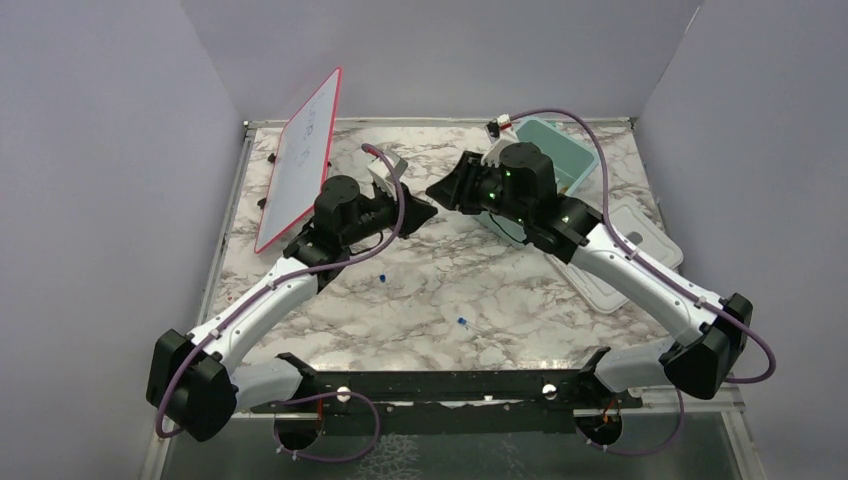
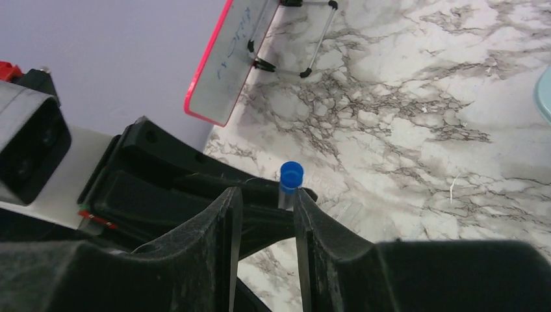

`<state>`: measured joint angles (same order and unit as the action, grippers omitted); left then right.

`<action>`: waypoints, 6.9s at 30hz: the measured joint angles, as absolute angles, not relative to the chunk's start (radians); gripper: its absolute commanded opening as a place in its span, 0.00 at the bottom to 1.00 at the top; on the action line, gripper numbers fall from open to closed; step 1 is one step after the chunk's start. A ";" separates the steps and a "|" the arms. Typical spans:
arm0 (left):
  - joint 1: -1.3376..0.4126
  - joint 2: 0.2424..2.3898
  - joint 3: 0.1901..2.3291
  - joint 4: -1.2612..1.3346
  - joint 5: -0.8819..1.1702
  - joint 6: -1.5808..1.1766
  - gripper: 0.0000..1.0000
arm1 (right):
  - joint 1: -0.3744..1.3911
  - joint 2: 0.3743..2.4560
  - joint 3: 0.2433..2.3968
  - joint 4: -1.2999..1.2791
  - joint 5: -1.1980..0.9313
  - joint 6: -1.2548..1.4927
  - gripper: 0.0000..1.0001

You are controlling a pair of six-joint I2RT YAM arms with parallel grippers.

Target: Organize the chemistry lab equipment

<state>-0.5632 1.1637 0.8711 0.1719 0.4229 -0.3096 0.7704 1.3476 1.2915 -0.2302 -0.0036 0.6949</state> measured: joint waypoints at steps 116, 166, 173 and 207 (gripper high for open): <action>-0.562 1.151 1.596 -0.284 -0.263 -0.176 0.79 | 0.976 1.812 1.192 0.046 -0.350 -0.349 0.16; -0.562 1.151 1.586 -0.284 -0.263 -0.179 0.79 | 0.973 1.837 1.275 -0.067 -0.269 -0.170 0.40; -0.562 1.133 1.546 -0.287 -0.263 -0.178 0.79 | 0.967 1.798 1.317 -0.131 -0.075 0.007 0.42; -0.562 0.940 0.852 -0.458 -0.107 -0.475 0.46 | 0.962 1.597 1.087 -0.495 0.061 0.631 0.53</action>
